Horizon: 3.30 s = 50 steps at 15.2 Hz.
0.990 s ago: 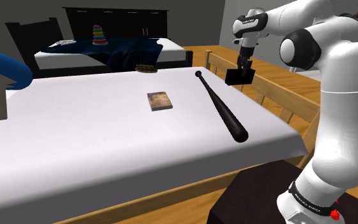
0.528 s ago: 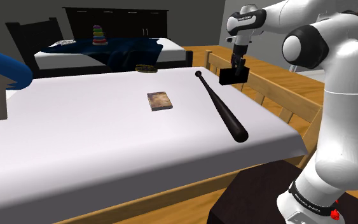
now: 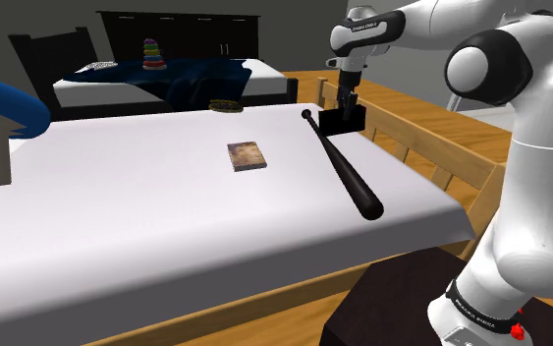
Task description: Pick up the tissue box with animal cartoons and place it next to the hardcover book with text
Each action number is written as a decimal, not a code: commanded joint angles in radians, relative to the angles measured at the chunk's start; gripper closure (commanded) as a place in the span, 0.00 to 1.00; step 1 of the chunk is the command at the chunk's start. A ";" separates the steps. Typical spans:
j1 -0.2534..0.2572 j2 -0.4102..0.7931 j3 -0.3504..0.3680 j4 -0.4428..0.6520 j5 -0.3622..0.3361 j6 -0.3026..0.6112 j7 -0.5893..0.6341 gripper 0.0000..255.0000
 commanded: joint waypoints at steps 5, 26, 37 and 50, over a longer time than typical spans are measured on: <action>0.095 -0.009 0.045 -0.002 -0.016 0.001 0.142 1.00; 0.281 0.269 0.187 0.411 0.047 -0.134 0.521 1.00; 0.304 0.255 0.189 0.239 0.046 0.023 0.513 1.00; 0.313 0.284 0.198 0.107 0.062 0.181 0.499 1.00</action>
